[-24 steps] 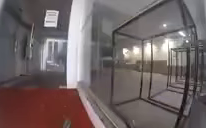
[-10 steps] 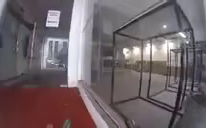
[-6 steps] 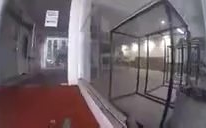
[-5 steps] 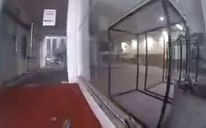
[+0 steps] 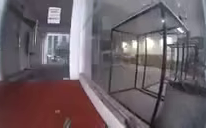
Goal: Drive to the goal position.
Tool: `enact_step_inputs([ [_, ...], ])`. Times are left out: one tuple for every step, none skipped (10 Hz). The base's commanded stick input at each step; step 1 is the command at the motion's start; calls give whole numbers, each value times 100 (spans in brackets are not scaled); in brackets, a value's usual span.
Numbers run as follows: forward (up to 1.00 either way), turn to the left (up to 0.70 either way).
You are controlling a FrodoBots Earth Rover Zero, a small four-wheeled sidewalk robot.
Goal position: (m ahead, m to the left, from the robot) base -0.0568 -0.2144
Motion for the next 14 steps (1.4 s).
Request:
enact_step_inputs([
  [0,45],
  [0,45],
  [0,45],
  [0,45],
  [0,45],
  [0,45],
  [0,45],
  [0,45],
  [0,45],
  [0,45],
  [0,45],
  [0,37],
  [1,25],
  [2,13],
])
